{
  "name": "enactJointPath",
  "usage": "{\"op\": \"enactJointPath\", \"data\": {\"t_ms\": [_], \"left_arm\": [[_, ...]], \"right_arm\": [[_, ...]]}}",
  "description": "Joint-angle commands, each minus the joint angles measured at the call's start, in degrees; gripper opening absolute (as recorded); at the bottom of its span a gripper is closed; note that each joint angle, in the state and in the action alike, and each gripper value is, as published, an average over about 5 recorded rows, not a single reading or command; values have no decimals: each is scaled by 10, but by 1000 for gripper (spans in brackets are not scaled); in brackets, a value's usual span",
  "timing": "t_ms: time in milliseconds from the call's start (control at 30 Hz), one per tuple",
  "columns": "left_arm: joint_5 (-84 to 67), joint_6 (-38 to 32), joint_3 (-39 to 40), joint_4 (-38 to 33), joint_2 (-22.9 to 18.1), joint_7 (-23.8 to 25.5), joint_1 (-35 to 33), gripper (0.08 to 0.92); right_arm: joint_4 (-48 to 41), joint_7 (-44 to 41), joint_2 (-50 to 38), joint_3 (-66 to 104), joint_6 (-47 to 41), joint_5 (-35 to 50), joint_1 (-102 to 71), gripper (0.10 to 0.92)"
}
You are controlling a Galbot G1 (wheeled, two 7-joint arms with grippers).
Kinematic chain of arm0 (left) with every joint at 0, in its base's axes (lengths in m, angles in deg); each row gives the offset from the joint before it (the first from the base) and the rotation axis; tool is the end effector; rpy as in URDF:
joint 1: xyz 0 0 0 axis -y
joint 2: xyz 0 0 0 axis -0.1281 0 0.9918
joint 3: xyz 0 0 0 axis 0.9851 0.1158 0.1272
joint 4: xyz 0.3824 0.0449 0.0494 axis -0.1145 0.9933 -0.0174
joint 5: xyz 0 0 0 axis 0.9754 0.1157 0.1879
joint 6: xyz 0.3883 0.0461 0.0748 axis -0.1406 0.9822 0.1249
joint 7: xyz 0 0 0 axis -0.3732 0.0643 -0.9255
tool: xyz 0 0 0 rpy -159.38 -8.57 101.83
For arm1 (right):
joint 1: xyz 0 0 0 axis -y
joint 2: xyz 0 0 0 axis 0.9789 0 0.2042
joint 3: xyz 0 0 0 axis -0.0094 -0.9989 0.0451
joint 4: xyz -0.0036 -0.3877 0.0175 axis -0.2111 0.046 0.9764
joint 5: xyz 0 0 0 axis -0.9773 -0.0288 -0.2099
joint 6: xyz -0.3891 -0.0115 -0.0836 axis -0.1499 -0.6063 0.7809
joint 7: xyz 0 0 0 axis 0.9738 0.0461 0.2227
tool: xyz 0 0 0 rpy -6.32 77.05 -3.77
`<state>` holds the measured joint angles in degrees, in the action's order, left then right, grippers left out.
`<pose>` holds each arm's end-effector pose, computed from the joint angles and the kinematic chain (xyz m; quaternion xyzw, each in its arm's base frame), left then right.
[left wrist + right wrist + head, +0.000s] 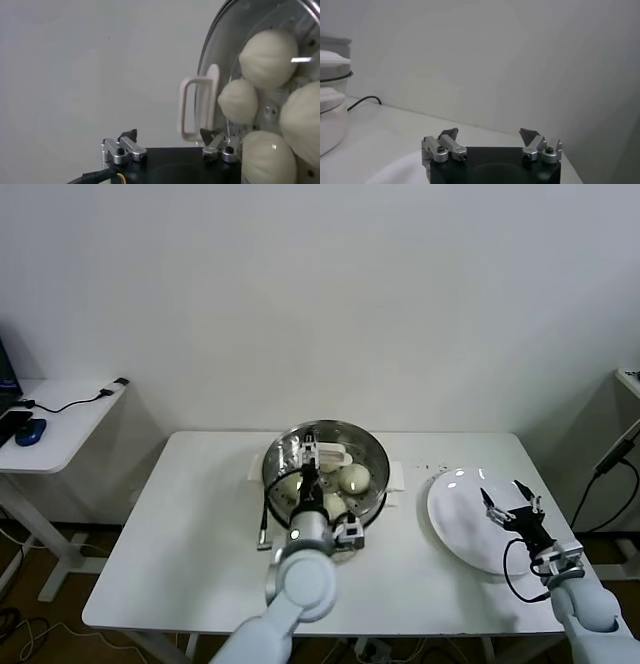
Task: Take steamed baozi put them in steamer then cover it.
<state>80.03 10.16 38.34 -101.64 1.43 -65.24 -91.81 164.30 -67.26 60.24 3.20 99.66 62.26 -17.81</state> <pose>0.3310 -0.1954 -0.2839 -0.0142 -0.7282 -0.6839 0.0419 0.3418 -0.2804 -0.4346 0.0634 -0.9921 0.0872 0.0645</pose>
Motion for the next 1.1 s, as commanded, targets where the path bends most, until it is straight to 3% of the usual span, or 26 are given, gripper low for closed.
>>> {"op": "enactJointPath", "data": {"t_ms": [33, 267, 500, 633, 800, 1100], "left_arm": [[-89, 26, -20, -139, 67, -46, -74, 816], [-245, -85, -132, -200, 97, -164, -157, 823], [-612, -255, -342, -221, 78, -254, -265, 823], [-782, -348, -444, -198, 39, -261, -329, 823], [-847, -473, -518, -138, -23, -241, -382, 823], [-920, -514, -522, -101, -26, -246, -418, 823]], "right_arm": [[-1, 3, 1, 5, -8, -8, 1, 823], [23, -1, 0, 14, -39, -18, -7, 823], [65, 3, 12, 26, -54, -4, -28, 823], [86, 6, 26, 29, -52, -17, -43, 823], [102, 8, 48, 35, -50, -37, -52, 823], [147, 4, 55, 40, -69, -32, -81, 823]]}}
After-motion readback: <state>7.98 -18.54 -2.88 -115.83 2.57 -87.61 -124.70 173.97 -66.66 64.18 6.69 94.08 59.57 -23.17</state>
